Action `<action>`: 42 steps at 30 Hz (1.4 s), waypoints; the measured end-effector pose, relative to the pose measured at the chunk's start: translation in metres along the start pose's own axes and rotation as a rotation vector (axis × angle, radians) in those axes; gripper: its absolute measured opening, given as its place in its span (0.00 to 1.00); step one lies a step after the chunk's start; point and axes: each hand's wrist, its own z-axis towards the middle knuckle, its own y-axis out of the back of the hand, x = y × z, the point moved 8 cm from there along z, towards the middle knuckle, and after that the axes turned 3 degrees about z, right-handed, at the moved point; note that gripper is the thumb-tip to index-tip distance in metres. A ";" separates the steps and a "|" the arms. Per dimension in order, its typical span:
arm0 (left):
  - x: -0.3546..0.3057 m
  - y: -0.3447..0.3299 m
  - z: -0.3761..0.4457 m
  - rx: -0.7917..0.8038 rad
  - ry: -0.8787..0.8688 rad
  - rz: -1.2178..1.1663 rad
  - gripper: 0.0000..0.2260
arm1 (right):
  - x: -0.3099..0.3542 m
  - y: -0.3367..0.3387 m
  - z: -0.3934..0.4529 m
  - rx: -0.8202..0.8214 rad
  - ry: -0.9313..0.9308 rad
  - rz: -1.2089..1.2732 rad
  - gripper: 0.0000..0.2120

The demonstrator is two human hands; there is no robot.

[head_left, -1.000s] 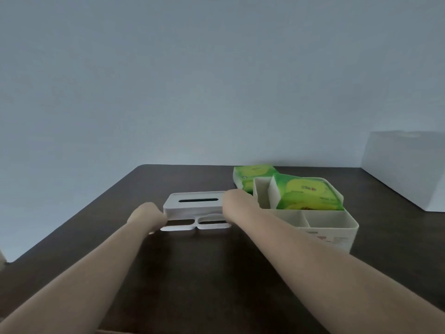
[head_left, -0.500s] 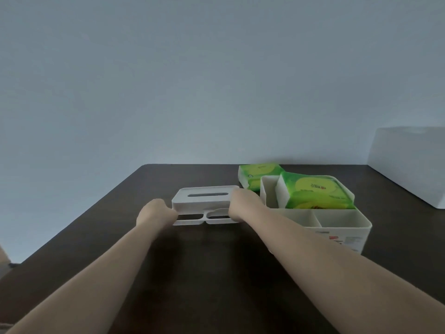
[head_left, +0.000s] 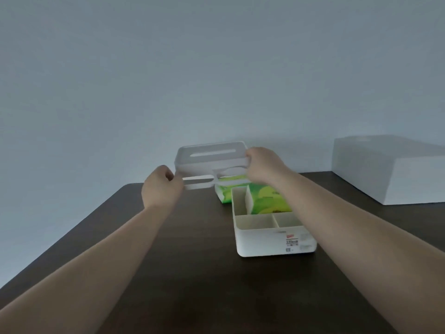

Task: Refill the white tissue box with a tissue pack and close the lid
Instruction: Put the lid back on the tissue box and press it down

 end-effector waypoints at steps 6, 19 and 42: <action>-0.045 -0.047 -0.028 0.140 -0.050 -0.060 0.09 | -0.067 0.022 -0.033 0.048 -0.107 0.015 0.18; -0.048 -0.107 -0.079 0.320 -0.058 0.011 0.09 | -0.133 0.016 -0.082 0.125 -0.216 0.058 0.20; -0.023 -0.128 -0.084 0.437 -0.022 0.005 0.12 | -0.141 -0.003 -0.074 0.213 -0.166 0.012 0.23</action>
